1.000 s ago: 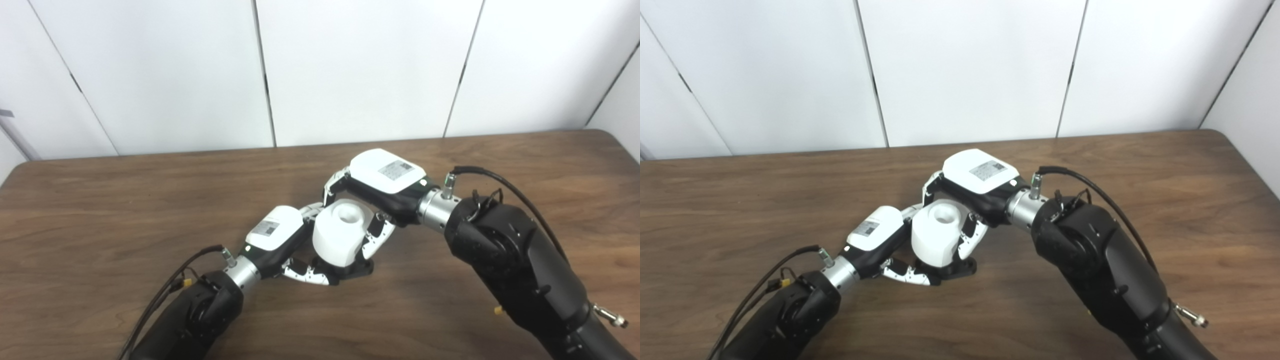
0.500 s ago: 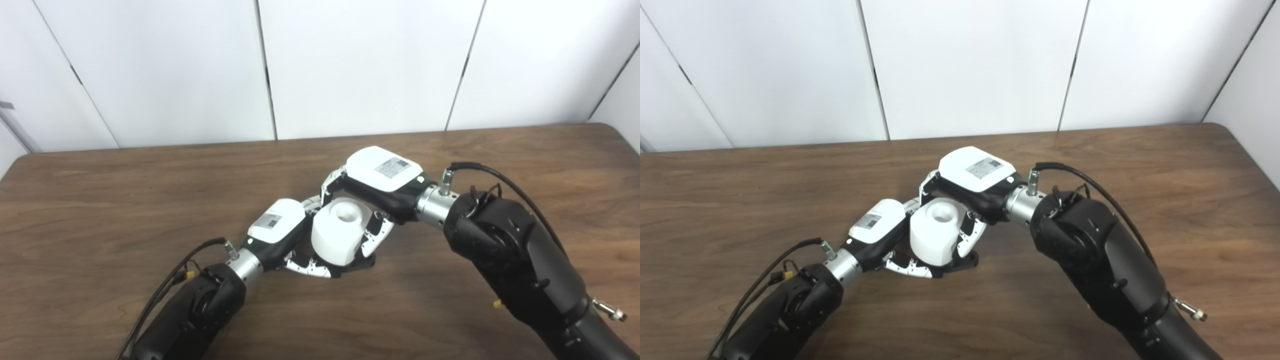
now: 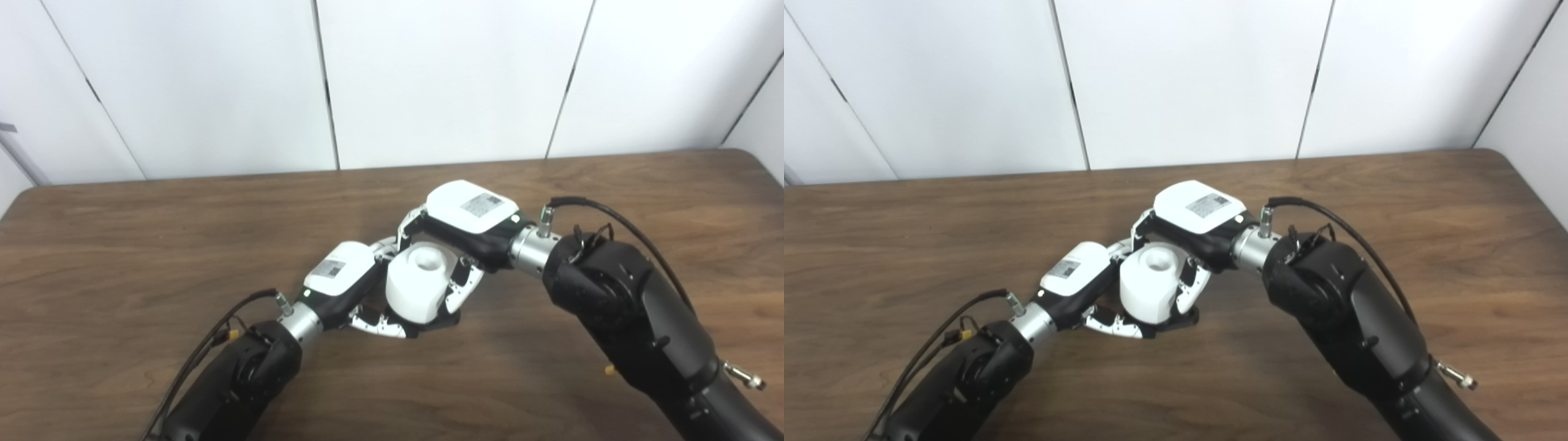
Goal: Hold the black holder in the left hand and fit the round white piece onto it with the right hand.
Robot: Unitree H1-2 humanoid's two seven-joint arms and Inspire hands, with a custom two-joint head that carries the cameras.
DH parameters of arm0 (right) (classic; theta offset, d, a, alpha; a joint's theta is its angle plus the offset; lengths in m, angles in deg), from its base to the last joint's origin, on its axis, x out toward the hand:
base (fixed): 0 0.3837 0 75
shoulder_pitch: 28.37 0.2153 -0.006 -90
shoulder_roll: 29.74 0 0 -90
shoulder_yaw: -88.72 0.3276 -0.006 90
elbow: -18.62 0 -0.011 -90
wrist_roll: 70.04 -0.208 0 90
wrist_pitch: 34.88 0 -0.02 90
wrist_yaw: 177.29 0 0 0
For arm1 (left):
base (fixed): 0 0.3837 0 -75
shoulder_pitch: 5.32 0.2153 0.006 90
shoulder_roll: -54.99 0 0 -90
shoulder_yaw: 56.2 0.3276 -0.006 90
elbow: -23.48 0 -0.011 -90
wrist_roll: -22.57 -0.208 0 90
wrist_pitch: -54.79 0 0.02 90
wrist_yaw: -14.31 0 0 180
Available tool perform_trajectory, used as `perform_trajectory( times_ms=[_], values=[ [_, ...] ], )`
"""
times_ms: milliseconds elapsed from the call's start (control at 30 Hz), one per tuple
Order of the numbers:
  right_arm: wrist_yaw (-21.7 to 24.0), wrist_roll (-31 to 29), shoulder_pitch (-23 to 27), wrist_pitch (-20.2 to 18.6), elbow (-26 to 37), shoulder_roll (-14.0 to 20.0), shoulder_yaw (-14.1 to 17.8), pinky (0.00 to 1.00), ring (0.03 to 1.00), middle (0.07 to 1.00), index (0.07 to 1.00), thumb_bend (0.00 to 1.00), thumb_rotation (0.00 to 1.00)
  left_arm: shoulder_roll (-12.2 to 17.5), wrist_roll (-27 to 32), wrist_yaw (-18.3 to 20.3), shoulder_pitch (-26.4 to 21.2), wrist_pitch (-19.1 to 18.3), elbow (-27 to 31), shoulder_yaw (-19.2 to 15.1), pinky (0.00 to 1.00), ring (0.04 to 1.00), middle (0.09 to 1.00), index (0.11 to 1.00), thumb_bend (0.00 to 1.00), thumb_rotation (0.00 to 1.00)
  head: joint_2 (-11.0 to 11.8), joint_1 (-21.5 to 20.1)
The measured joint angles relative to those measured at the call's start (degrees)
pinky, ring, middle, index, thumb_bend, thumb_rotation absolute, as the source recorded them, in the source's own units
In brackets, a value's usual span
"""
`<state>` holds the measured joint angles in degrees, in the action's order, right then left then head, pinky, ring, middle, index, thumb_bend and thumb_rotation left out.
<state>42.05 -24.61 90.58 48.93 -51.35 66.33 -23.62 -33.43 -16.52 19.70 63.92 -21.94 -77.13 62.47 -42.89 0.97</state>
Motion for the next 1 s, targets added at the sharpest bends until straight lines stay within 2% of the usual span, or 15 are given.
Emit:
perform_trajectory(
  times_ms=[233,667,1000],
  values=[
    [-0.07,-0.15,0.76,0.00,-0.23,-0.33,1.02,0.62,0.759,0.724,0.481,0.53,0.14,0.13,-0.01,0.05,-0.04,-0.24,0.24,0.10,0.74,0.929,0.883,0.486,0.52,0.07,-0.44,0.17],
    [-0.07,-0.05,0.75,-0.02,-0.47,-0.84,0.93,0.63,0.758,0.727,0.481,0.53,0.14,0.21,0.13,1.19,-0.08,-1.29,1.06,0.21,0.73,0.920,0.878,0.485,0.52,0.07,-0.70,0.44],
    [-0.11,0.37,0.66,0.57,-2.04,-0.85,-0.66,0.60,0.747,0.713,0.481,0.53,0.14,0.20,0.11,1.22,-0.06,-1.42,1.16,0.23,0.73,0.918,0.880,0.486,0.52,0.07,-1.05,0.61]
  ],
)
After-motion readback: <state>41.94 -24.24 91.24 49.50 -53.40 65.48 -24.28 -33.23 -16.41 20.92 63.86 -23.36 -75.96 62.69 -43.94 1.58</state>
